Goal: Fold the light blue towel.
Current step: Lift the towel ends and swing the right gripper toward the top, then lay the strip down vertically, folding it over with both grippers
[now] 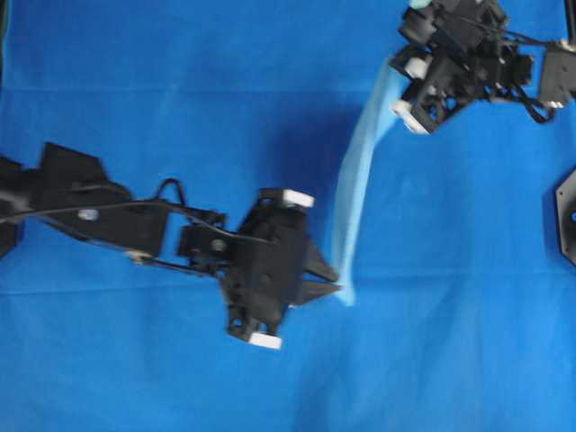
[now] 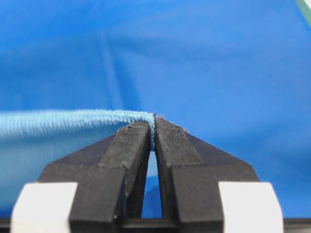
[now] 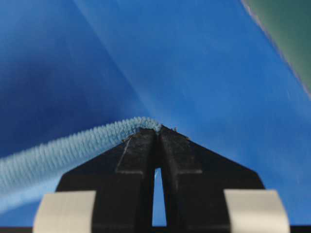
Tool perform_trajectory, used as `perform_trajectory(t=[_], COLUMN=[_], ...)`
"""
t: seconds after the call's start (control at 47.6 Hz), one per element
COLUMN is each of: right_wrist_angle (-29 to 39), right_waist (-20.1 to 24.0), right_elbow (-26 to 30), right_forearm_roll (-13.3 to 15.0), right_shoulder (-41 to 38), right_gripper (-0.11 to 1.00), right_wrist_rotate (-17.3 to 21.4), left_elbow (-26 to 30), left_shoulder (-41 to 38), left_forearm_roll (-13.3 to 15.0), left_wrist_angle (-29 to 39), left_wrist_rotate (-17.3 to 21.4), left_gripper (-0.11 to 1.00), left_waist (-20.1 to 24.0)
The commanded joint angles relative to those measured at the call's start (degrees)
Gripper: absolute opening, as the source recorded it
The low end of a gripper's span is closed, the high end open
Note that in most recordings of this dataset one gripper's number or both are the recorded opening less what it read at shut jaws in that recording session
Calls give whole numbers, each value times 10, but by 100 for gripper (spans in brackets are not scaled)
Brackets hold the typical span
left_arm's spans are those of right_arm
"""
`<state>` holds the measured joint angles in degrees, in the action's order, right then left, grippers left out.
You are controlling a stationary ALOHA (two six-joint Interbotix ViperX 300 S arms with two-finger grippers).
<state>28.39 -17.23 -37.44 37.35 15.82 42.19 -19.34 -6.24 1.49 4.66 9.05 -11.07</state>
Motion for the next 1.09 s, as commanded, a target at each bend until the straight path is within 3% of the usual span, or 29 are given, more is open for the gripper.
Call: perform_trajectory(t=[0.0, 0.315, 0.567, 0.756, 0.861, 1.071], right_wrist_angle=[-16, -10, 35, 39, 29, -41], right_waist=[-11, -17, -32, -32, -32, -32], right_elbow=[34, 35, -45, -94, -102, -64], right_forearm_roll=[12, 24, 24, 21, 21, 21], right_shoulder=[-13, -16, 79, 131, 114, 7], right_gripper=[2, 2, 2, 2, 2, 2], right_wrist_rotate=[0, 0, 6, 7, 7, 5], left_elbow=[38, 63, 121, 174, 171, 96], left_shoulder=[-3, -31, -94, -150, -152, -122], left_forearm_roll=[0, 0, 0, 0, 0, 3], left_wrist_angle=[2, -28, -88, -86, -85, -90], left_wrist_rotate=[5, 4, 25, 40, 18, -21], left_gripper=[4, 4, 4, 4, 4, 4], left_waist=[-13, -13, -14, -14, -13, -21])
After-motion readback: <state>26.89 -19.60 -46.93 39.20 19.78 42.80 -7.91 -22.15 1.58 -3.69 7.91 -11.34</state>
